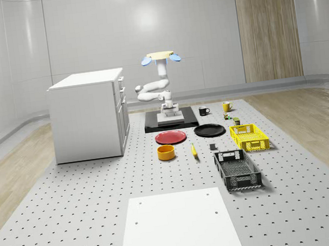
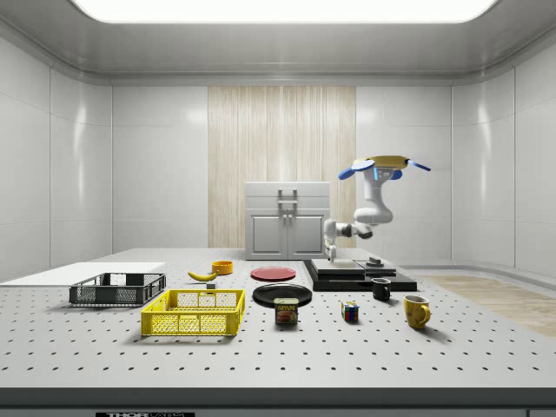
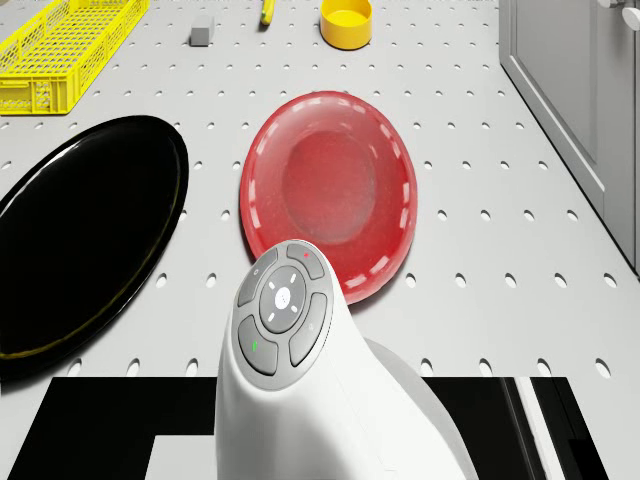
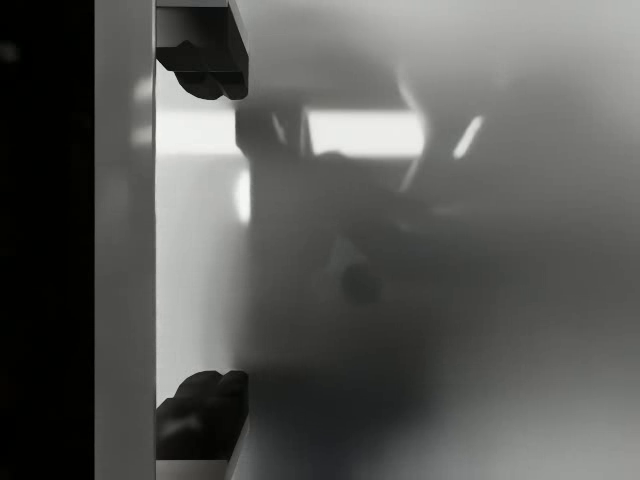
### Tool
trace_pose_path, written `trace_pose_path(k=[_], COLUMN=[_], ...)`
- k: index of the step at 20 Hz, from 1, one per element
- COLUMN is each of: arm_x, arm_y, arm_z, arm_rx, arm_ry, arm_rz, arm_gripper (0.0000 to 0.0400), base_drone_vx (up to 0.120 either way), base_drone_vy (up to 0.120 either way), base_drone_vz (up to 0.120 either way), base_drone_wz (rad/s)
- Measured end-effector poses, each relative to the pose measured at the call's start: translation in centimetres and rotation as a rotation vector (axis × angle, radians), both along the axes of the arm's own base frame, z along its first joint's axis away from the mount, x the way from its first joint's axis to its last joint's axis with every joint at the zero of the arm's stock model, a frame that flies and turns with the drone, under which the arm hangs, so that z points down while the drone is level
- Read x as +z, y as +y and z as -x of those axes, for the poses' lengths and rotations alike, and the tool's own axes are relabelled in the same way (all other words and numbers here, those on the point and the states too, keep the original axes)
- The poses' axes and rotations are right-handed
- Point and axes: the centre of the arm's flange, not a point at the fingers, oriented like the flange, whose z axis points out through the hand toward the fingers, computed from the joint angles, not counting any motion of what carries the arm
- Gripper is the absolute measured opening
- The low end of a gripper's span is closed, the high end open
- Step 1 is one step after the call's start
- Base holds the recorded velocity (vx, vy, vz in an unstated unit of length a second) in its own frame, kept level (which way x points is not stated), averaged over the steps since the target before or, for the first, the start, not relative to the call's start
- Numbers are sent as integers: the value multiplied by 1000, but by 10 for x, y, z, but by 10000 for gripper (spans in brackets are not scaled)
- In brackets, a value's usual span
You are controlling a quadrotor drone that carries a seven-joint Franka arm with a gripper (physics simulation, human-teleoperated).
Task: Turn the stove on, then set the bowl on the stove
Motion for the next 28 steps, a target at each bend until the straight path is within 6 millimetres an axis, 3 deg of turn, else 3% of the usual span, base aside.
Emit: trace_pose_path(k=[3, 28], arm_x=[0, 0], arm_y=[0, 0], arm_z=[0, 0], arm_rx=[0, 0], arm_ry=[0, 0], arm_rz=[0, 0], arm_gripper=[400, 400], base_drone_vx=[120, 120], base_drone_vy=[-120, 0], base_drone_vz=[0, 0], base_drone_wz=[0, 0])
